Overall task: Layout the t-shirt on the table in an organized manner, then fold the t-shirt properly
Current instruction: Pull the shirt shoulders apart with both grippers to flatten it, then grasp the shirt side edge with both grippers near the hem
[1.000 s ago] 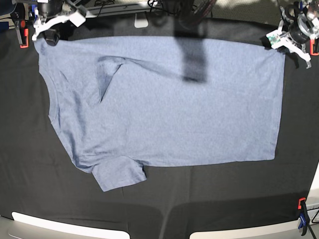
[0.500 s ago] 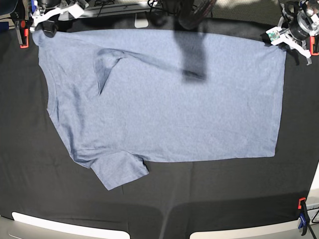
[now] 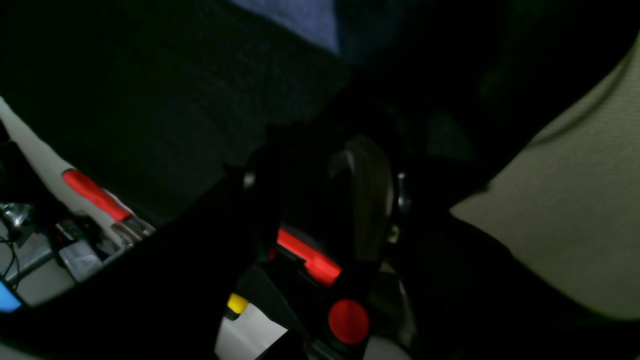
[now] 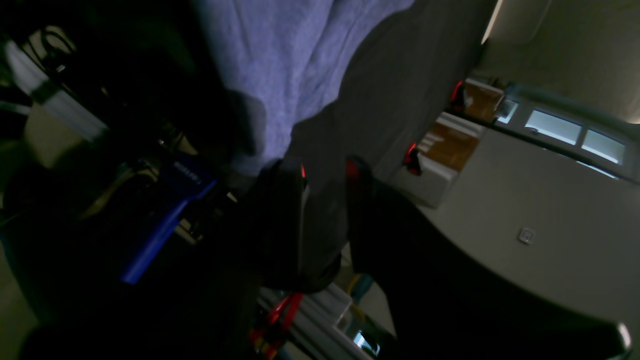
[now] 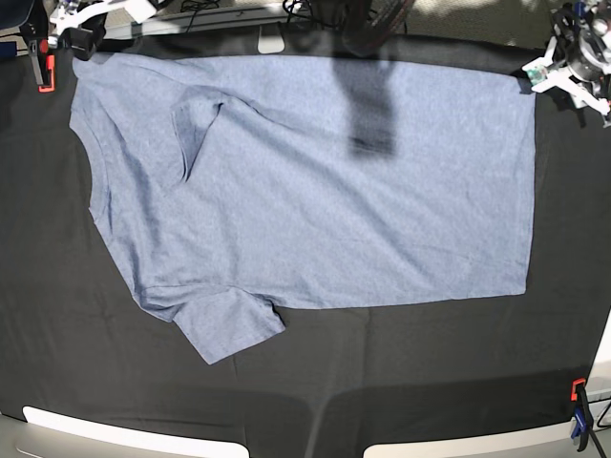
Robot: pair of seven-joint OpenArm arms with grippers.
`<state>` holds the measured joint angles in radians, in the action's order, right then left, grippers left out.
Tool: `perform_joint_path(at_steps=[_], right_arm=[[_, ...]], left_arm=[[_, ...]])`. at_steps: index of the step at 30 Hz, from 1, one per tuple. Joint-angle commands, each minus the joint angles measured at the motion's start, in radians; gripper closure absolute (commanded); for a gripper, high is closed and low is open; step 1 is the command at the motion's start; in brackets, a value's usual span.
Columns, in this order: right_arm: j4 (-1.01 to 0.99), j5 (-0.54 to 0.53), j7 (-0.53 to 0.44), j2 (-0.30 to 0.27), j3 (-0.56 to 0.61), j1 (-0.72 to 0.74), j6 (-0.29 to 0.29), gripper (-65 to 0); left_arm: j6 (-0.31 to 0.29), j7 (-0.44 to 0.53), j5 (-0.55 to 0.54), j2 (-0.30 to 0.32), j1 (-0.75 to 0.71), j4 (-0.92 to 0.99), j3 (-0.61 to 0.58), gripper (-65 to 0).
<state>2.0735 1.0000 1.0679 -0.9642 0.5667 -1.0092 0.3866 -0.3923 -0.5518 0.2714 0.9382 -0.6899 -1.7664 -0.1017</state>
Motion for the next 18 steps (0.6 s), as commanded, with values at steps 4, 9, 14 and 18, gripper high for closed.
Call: perform_joint_path(at_steps=[4,9,14,18], right_arm=[[0.058,0.062,-0.042,-0.014,-0.017,0.014,0.14,-14.7],[0.06,-0.213,-0.168,0.043,-0.138,0.151,0.188,-14.7],[0.06,-0.64,-0.364,0.157,-0.312,0.346,0.024,-14.7],[0.059,-0.909,-0.391,0.241,-0.417,0.522,-0.117,-14.7]], left_arm=[[-0.023,0.027,-0.137,0.026,-0.014,-0.009,0.097,-22.9],[-0.03,0.188,-0.365,-0.012,0.011,-0.009,0.311,-22.9],[-0.079,0.209,-0.583,-0.131,0.179,0.028,0.437,-22.9],[-0.092,0.208,-0.669,-0.229,0.365,0.154,0.438,-22.9]])
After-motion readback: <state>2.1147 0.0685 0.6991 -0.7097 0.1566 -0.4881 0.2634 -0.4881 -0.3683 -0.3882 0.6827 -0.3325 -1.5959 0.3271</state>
